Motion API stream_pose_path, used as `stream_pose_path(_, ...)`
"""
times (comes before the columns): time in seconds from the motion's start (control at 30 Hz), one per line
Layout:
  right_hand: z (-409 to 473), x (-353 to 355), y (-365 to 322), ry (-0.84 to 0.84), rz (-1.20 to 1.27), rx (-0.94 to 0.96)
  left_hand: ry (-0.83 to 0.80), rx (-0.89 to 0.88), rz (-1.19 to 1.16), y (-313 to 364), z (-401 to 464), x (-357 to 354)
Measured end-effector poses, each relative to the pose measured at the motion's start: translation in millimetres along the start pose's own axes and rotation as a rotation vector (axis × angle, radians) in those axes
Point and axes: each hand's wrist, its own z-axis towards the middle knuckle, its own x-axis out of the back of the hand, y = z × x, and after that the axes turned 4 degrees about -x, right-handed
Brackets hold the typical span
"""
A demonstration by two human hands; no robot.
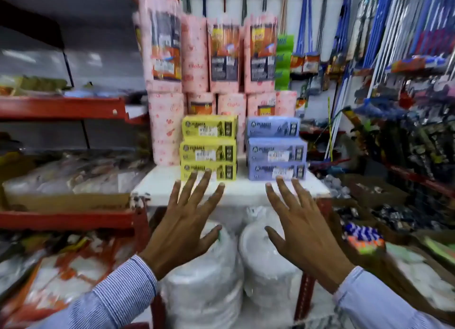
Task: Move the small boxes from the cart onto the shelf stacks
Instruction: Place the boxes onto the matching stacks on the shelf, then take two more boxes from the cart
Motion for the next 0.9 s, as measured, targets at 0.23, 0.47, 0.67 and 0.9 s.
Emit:
stream_pose_path(0.23,-126.1,-75.8,-21.8,-0.303,0.114,-0.040,-0.249,0.080,-0.200,55.3,-102.3,-68.4)
stream_pose_path(0.47,-238.7,-171.4,-28.9,-0.744,0.152,-0.171,-0.602,0.196,-0.437,117.6,-222.5,-153.9)
stream_pose_path(0.67,-333.4,-260.2,-43.8,-1.181,0.224,-0.184,-0.928,0.227,-0.570,170.8,-321.4,-249.0)
stream_pose_path(0.9,-405.6,-336.9,-67.2,-1.449,0.234,-0.136,-1.174,0.210,-0.604,209.1,-378.1,-346.2)
